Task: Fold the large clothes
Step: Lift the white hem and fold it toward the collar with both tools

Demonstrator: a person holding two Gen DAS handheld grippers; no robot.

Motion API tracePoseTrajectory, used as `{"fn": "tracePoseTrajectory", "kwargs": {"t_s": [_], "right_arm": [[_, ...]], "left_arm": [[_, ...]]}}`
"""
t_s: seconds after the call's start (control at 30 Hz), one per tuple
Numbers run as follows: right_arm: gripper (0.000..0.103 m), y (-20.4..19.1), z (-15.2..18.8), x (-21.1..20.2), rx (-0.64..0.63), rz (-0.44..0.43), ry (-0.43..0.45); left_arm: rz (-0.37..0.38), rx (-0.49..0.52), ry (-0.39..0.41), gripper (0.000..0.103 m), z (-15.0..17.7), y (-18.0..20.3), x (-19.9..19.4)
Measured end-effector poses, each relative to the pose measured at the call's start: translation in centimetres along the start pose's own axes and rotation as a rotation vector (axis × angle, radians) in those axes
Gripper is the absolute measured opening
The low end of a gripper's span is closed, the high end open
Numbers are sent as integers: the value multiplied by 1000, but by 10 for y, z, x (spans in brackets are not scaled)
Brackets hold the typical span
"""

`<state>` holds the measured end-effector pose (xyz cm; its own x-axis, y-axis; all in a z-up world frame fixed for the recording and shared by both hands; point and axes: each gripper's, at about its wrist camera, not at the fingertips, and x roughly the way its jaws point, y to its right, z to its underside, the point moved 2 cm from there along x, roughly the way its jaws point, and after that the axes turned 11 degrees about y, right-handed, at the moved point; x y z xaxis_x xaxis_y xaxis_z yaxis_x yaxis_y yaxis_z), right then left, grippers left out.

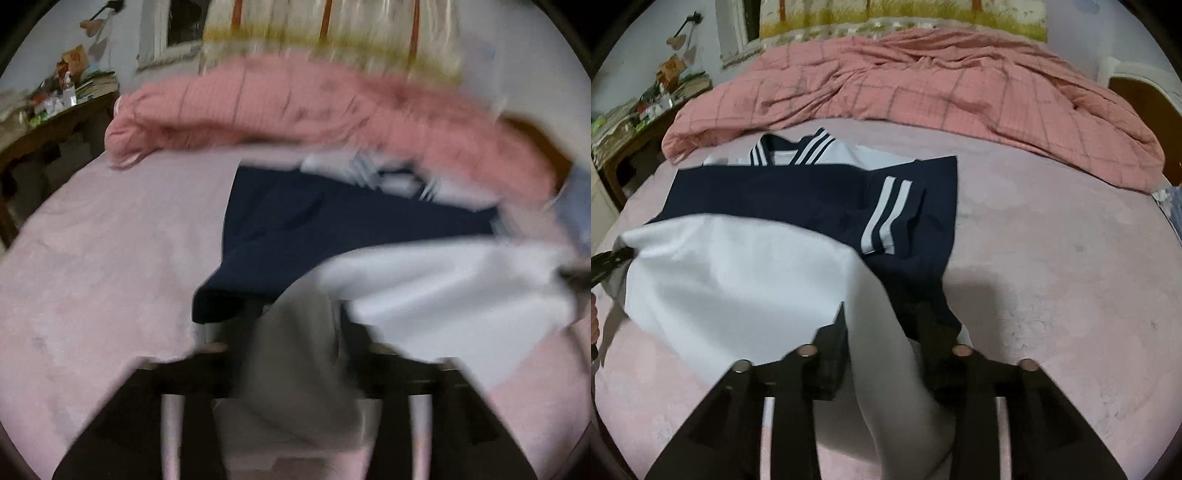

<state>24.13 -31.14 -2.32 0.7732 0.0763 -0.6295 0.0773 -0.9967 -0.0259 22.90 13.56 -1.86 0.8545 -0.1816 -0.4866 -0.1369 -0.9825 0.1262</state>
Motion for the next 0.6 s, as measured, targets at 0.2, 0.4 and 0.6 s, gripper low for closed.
{"fn": "tracePoseTrajectory", "kwargs": {"t_s": [0.2,0.4,0.6], "right_arm": [[81,23,8,-24,95,-37,24],[81,50,21,-56,178,37,91],[17,60,22,-34,190,27,83]], "left_arm": [[48,-87,90,87,-8,-18,-52],[-61,-37,25,91,6,-13,-28],[-116,-3,-29,14,24,-15,14]]}}
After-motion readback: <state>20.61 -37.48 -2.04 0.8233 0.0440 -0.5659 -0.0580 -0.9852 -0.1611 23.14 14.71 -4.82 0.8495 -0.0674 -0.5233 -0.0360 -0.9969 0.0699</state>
